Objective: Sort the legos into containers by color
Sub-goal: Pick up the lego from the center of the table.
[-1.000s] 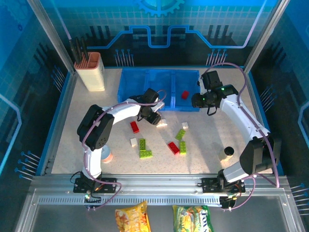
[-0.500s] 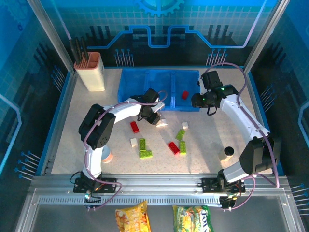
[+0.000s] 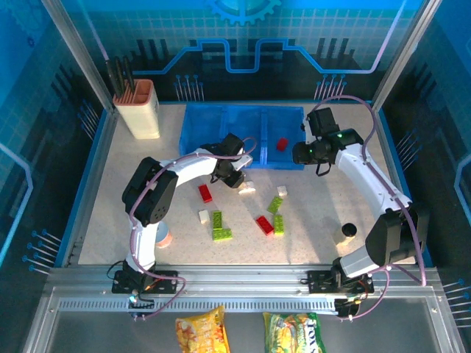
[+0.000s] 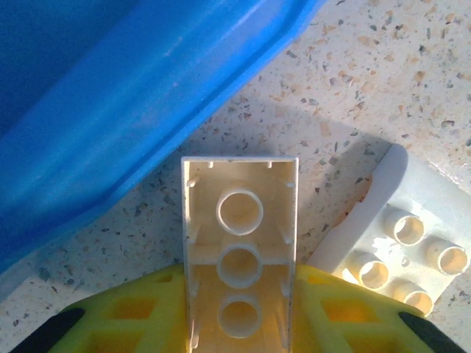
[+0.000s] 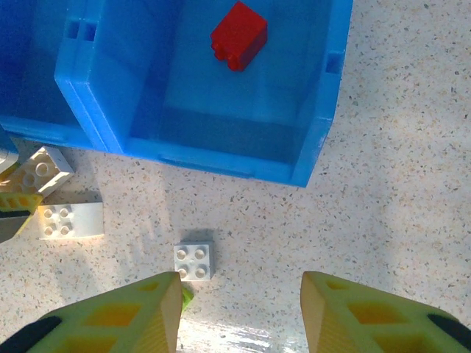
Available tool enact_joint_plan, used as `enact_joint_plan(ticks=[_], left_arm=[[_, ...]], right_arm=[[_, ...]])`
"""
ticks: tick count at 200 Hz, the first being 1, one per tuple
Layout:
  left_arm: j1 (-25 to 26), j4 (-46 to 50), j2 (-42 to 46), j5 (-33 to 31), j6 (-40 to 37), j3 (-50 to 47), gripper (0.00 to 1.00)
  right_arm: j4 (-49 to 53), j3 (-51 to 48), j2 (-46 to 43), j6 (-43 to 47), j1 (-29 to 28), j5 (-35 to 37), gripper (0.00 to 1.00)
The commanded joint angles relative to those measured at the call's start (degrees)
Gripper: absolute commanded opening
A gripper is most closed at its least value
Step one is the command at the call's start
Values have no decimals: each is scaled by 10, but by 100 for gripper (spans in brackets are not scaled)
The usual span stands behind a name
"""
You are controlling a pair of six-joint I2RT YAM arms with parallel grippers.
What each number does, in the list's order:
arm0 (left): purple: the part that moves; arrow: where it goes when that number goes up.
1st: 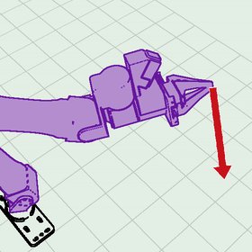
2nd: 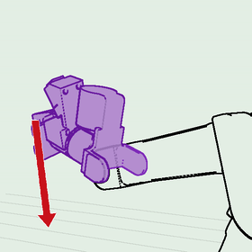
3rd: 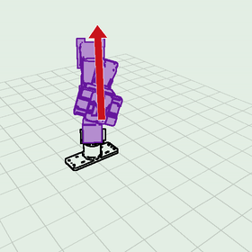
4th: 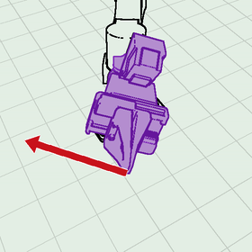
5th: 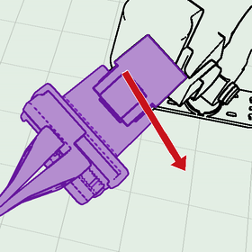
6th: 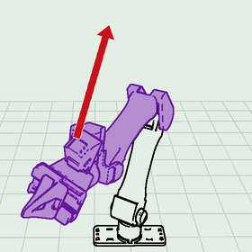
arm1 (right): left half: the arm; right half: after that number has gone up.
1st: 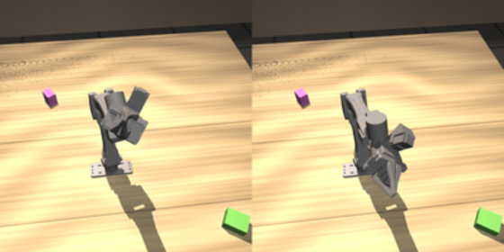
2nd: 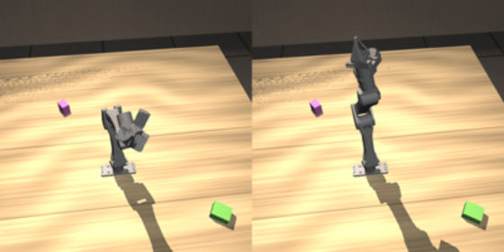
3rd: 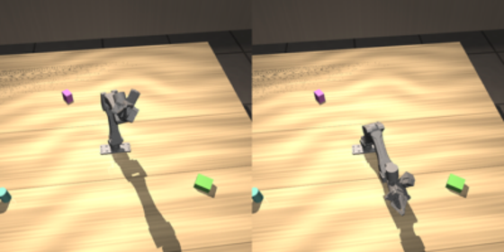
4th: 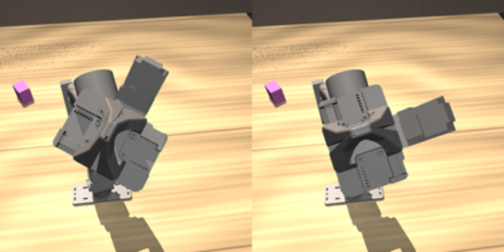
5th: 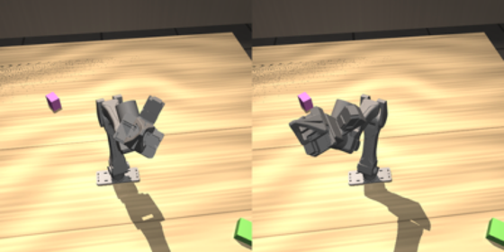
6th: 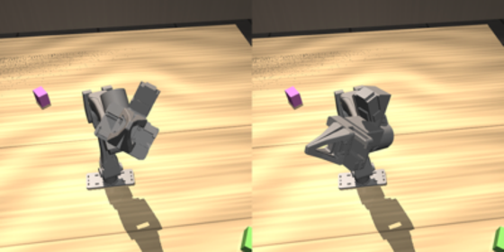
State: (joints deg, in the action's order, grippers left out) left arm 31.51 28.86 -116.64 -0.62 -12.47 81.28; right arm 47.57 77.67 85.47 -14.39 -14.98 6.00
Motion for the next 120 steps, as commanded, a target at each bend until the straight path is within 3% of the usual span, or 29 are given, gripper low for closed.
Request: enact_joint_plan(ticks=[1, 120], left_arm=[[-1, 26, 11, 2, -10, 5, 31], [21, 48, 184, 18, 65, -95, 28]], right_arm=[[16, 15, -22, -5, -4, 7, 47], [13, 15, -25, -5, -7, 4, 46]])
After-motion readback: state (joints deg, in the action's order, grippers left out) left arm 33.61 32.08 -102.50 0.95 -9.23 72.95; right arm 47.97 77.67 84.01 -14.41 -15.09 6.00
